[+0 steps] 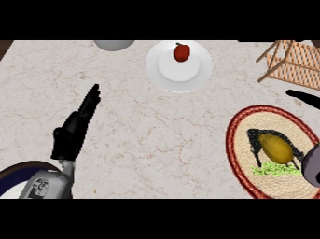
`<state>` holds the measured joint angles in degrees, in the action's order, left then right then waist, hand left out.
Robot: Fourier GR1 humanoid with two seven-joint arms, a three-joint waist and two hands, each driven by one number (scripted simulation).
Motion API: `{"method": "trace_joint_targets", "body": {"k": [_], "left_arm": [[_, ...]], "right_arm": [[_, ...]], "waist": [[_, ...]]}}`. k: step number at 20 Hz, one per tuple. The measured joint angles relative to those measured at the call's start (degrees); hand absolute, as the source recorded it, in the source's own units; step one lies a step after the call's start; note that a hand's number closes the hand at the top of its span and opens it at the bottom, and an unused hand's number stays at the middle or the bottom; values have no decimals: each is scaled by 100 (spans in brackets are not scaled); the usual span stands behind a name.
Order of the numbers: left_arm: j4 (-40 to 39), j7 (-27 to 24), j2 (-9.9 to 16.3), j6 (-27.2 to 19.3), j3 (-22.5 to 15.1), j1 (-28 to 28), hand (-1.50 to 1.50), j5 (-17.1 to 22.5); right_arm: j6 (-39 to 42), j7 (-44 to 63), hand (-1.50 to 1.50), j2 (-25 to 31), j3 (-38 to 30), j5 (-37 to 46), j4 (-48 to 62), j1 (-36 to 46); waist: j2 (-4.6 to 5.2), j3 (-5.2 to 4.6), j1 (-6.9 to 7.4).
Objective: Pick the lemon from the placemat and place it in the tiered shelf
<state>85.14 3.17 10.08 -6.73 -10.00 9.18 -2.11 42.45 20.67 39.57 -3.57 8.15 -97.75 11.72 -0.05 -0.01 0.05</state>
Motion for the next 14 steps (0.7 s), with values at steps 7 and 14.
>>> {"method": "trace_joint_targets", "body": {"k": [7,14], "left_arm": [[-170,-102,-160,115,151,30,0,-167],[-239,-190,-217,321,353,40,0,-228]], "right_arm": [[-35,-205,-150,-462,112,793,-24,-232],[178,-361,-150,-680,55,1273,235,-46]], "waist": [[3,1,-6],[4,0,0]]}}
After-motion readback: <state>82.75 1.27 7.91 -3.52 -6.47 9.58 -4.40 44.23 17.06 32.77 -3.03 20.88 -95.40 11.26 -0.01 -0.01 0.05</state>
